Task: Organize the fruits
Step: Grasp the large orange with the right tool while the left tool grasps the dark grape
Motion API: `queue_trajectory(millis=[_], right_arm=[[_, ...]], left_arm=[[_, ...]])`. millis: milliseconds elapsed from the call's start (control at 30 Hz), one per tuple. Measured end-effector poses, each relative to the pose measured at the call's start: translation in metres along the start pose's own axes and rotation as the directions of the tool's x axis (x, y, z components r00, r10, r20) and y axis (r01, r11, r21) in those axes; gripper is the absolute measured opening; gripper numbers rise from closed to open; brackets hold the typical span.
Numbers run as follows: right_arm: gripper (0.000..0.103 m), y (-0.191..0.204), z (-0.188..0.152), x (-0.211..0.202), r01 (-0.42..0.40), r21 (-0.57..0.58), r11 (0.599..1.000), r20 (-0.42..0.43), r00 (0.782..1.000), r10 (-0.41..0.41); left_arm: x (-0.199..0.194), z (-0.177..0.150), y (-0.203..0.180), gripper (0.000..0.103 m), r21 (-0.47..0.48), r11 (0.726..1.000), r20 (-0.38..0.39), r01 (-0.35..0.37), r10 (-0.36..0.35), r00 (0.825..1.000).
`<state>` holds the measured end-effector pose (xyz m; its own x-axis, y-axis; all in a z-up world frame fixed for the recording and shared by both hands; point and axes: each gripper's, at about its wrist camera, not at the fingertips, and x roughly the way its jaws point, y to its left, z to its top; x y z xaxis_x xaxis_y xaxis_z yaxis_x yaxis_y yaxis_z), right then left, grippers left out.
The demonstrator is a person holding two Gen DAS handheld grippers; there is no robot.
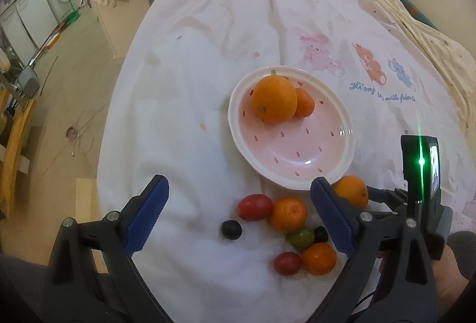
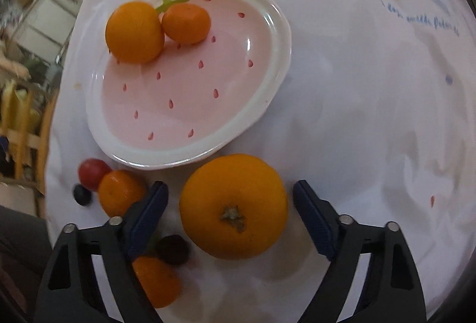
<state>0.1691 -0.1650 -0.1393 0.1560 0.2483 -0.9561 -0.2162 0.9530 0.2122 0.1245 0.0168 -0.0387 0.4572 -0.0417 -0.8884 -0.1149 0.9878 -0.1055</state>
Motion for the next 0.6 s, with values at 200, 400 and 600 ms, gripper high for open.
queue_trajectory(millis=[200, 400, 600], right_arm=[[0.065, -0.002, -0.002, -0.005, -0.004, -0.018, 1.0, 0.006, 1.0, 0.004], [0.064, -0.004, -0.004, -0.021, -0.029, -0.009, 1.0, 0.021, 0.999, 0.029], [0.064, -0.023, -0.009, -0.058, -0.089, 0.059, 0.994, 0.089, 0.993, 0.083]], left_arm=[[0.002, -0.001, -0.003, 0.095, 0.02, 1.0, 0.005, -0.018, 0.018, 1.0], [0.005, -0.002, 0.003, 0.095, 0.003, 0.999, -0.004, -0.033, 0.033, 0.999], [0.007, -0.002, 0.009, 0.095, 0.004, 0.999, -0.019, -0.054, 0.054, 0.998]])
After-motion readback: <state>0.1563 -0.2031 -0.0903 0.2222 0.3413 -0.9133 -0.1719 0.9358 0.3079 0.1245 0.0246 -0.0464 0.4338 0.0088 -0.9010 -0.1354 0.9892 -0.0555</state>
